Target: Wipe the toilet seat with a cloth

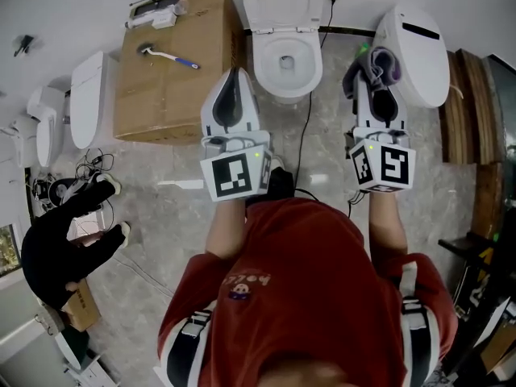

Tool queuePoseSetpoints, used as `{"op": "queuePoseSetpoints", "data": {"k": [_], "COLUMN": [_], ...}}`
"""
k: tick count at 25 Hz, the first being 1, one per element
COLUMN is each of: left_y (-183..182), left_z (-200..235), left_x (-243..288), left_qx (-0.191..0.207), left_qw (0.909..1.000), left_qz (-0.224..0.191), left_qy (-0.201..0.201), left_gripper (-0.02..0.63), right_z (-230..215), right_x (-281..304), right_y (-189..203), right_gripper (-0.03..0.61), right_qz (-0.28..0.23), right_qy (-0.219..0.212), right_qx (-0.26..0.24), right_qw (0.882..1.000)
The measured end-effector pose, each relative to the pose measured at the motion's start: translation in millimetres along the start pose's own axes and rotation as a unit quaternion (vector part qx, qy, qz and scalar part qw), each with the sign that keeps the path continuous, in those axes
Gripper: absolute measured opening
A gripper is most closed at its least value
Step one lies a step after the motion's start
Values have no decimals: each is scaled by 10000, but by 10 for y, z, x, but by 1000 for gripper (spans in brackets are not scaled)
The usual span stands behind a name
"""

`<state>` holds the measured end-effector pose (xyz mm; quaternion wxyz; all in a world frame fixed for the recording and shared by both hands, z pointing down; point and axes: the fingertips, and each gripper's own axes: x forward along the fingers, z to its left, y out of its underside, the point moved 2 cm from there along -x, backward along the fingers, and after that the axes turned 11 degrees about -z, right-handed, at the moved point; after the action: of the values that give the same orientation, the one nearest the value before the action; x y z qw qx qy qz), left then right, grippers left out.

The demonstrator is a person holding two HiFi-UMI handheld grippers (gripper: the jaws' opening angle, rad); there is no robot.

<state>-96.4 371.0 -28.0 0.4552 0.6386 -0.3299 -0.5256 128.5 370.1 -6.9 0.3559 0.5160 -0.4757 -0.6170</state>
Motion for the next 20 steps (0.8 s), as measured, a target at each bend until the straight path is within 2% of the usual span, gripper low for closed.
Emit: {"op": "queuePoseSetpoints", "data": {"k": [3, 7, 10, 20], "left_y": [71, 207, 342, 630], "left_z": [250, 553, 750, 991], "left_x": [269, 602, 794, 1407], "left_qx": [18, -262, -166, -194], "left_qw": [9999, 9996, 9995, 9984], "left_qz": [-94, -42, -44, -45], "left_qy": [86, 129, 253, 520], "left_gripper": [12, 12, 14, 14], "right_z": [117, 221, 277, 227], "right_x": [357, 776, 1022, 1548], "right_y": [61, 154, 237, 455], "right_gripper": [75, 75, 75, 75], "right_qz": [17, 69, 51, 21], "right_qy": [66, 202, 283, 508], "right_qx": [-59, -119, -165, -215], "right_qw": [10000, 9997, 9995, 9985]}}
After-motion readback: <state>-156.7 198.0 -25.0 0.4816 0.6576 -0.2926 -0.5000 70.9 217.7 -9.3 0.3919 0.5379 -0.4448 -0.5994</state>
